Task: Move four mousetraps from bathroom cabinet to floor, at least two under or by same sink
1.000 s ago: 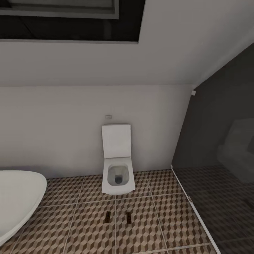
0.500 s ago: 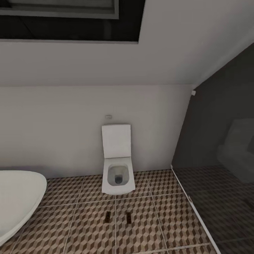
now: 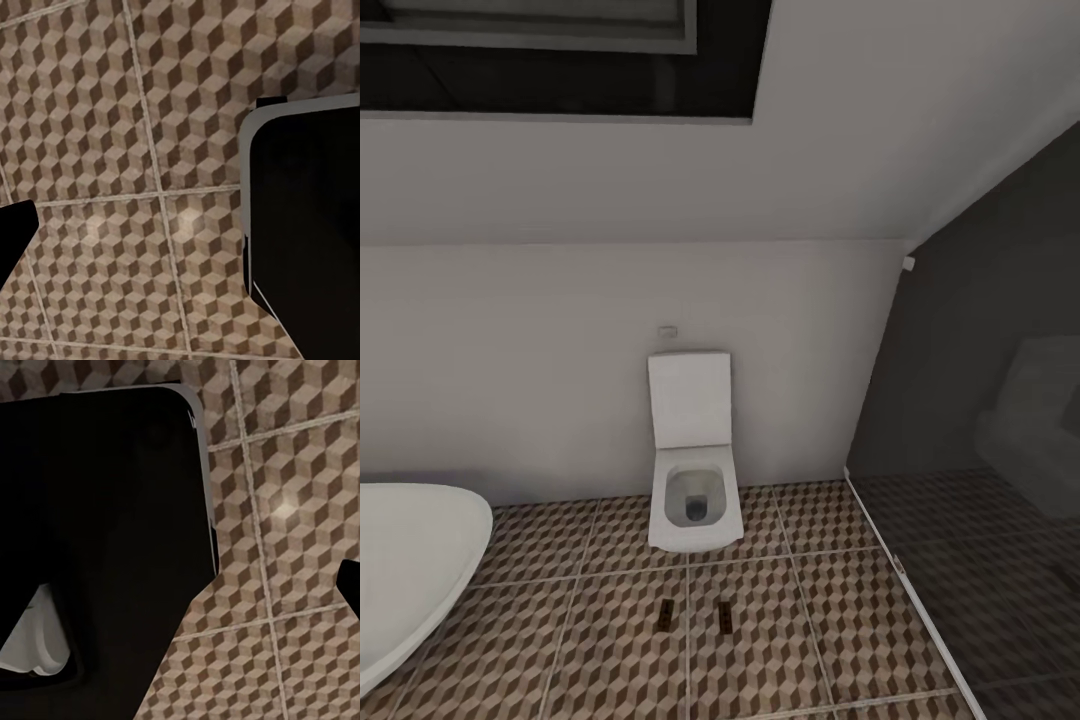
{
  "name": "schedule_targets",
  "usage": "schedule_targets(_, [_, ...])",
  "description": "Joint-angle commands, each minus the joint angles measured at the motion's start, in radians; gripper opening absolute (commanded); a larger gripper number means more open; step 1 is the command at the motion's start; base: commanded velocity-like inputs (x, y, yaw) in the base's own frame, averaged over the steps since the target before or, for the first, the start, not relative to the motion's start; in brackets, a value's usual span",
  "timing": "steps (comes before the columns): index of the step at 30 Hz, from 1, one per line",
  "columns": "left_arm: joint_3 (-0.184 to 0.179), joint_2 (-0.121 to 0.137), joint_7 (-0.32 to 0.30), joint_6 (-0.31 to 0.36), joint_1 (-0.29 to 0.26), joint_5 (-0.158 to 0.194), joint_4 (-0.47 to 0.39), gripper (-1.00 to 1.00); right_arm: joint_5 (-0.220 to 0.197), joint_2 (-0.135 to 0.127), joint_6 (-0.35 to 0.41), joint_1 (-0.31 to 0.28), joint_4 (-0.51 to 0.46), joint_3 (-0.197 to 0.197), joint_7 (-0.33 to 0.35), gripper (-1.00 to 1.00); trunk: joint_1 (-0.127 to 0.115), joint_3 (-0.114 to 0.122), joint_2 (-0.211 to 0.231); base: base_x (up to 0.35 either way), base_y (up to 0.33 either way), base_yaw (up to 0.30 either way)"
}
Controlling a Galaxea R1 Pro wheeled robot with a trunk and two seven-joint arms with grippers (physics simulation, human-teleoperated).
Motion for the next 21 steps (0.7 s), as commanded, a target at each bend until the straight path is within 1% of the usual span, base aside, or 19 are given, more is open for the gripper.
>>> schedule_targets(1, [-0.008,-0.001,0.000,-0.007,-0.002,0.009,0.004,1.00,-0.010,0.000,-0.005,-0.001,0.001,0.006,0.005,1.00,0.001,-0.002,-0.002,0.000,0.000,0.000])
schedule_targets(5, [-0.008,-0.001,-0.001,-0.008,-0.002,0.008,0.002,1.00,-0.010,-0.002,-0.014,0.000,-0.001,0.006,0.006,1.00,0.001,-0.002,-0.002,0.000,0.000,0.000])
schedule_targets(9, [-0.010,0.000,0.000,-0.007,-0.002,0.009,0.002,1.00,-0.010,-0.001,-0.042,0.000,-0.023,0.005,0.005,1.00,0.001,-0.002,-0.002,0.000,0.000,0.000])
schedule_targets(21, [-0.010,0.000,0.000,-0.008,-0.001,0.008,0.002,1.00,-0.010,-0.002,-0.054,0.001,-0.034,0.005,0.006,1.00,0.001,-0.002,-0.002,0.000,0.000,0.000])
